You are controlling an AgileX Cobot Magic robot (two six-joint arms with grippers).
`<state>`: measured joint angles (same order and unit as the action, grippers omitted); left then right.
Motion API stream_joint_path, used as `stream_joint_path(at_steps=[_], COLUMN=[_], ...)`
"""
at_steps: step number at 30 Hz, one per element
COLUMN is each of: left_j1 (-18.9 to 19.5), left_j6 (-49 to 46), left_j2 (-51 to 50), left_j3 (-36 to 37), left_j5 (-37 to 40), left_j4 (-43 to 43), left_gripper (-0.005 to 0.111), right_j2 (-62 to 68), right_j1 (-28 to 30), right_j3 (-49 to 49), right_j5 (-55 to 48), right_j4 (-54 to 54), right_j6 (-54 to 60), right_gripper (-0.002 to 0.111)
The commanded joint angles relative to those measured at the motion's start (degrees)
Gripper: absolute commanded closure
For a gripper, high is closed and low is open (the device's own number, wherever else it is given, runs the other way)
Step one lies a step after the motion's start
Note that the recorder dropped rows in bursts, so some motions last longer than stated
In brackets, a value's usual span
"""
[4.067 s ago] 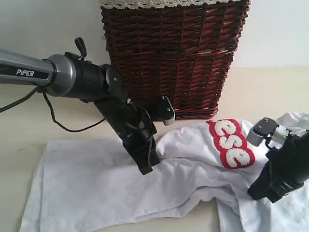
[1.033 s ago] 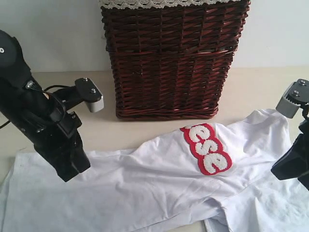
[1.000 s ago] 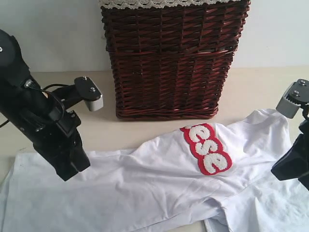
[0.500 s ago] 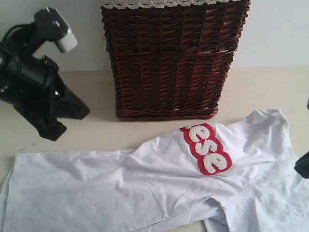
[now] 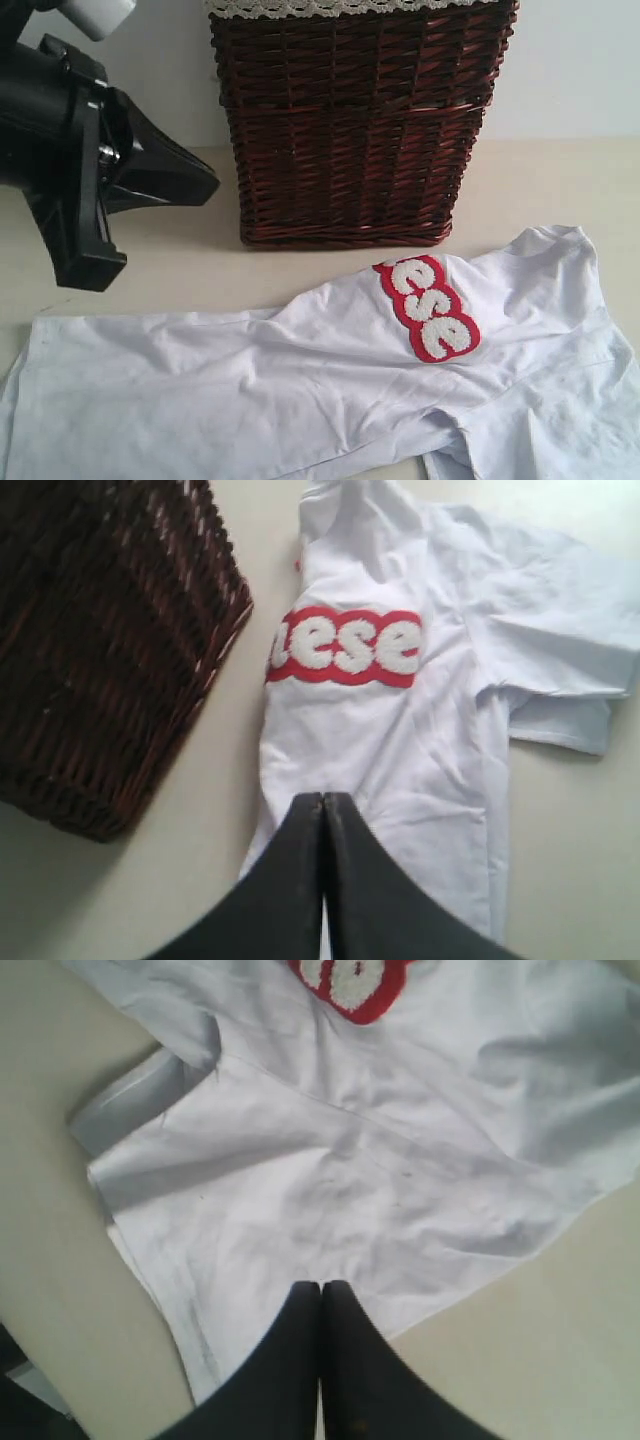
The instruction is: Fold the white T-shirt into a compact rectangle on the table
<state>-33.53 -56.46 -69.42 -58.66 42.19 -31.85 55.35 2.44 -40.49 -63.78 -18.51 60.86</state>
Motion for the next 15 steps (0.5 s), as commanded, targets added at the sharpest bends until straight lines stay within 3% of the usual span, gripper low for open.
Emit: stream_joint_path(at_steps=[1, 7, 15], left_j1=[-3.75, -3.75, -3.75], left_j6=[-0.32, -0.32, -0.32], left_j2=[0.69, 0.69, 0.69], left_j3=[2.56, 7.01, 7.98], left_j5=[-0.64, -1.01, -1.65], left_j4=[-0.81, -1.02, -2.59], left_gripper=[0.107, 0.107, 0.107], right_j2=[-7.26, -10.96, -13.50], right_j1=[0.18, 0.18, 0.18], right_j3=[0.11, 0.11, 0.11], right_j5=[1.71, 2.54, -6.18], right_j4=[0.07, -2.18, -5.14], right_j6=[0.43, 0.43, 4.46], right_gripper=[0.108, 0.108, 0.108])
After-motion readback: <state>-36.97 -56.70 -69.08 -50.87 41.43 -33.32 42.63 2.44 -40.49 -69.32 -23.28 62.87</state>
